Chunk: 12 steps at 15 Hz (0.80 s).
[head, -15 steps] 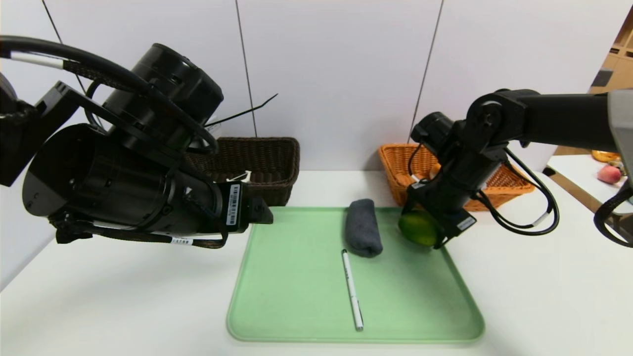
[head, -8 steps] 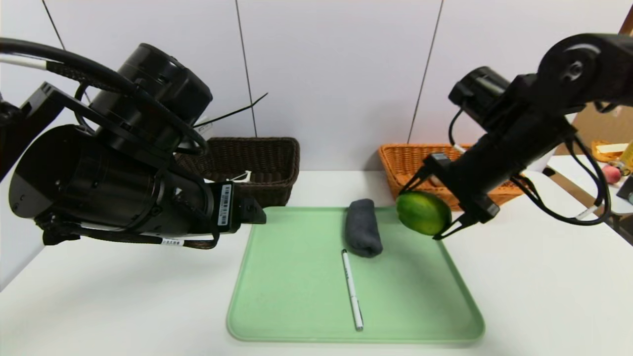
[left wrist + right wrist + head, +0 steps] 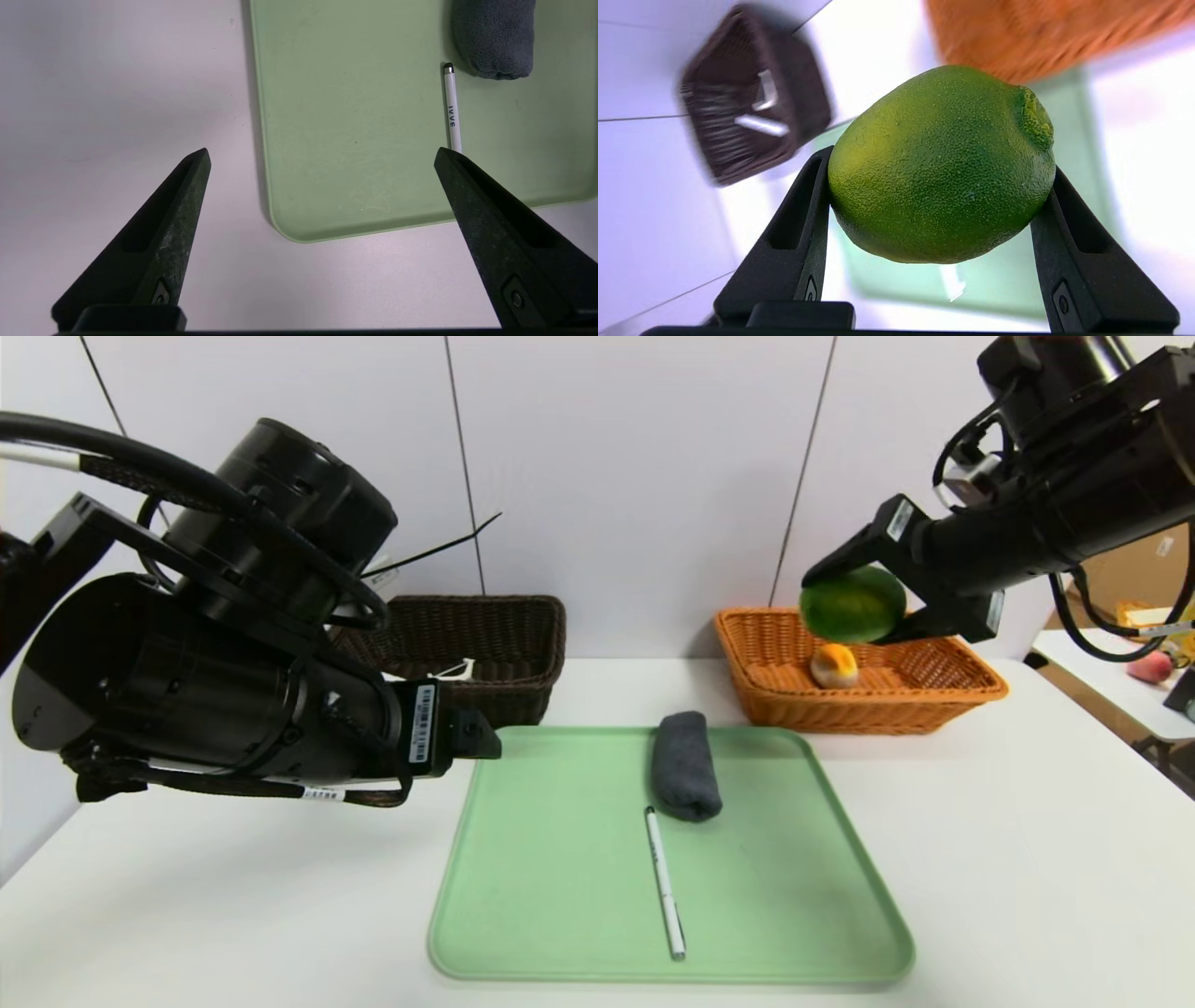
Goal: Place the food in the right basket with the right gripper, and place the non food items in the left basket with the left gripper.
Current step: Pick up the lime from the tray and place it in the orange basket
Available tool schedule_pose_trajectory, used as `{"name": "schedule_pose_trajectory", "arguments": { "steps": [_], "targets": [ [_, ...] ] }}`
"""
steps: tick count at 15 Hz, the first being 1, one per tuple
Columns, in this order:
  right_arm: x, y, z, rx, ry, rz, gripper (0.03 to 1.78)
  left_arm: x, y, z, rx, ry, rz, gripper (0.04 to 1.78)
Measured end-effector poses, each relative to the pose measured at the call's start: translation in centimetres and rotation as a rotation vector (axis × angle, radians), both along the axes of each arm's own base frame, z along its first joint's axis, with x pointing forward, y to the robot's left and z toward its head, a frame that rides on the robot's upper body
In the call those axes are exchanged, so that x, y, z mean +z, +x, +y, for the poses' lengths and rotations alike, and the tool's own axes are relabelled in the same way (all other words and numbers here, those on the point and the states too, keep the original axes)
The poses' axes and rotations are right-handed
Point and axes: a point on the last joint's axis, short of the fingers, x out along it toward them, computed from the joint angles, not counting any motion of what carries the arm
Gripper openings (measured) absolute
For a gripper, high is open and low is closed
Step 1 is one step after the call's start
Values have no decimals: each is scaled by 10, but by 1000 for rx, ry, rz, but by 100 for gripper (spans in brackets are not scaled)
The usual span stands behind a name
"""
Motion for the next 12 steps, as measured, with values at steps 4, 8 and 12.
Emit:
{"name": "schedule_pose_trajectory", "arguments": {
  "steps": [4,8,12],
  "targets": [
    [-17,43,-10,61,-157,-154,119,2,-2,4,5,-4,-6,169],
    [-49,79,-12,69,-211,-148,119,1,-6,9,14,1,-4,169],
    [-81,109,-10,32,-241,-150,119,1,-8,12,16,-1,-7,169]
  ]
}}
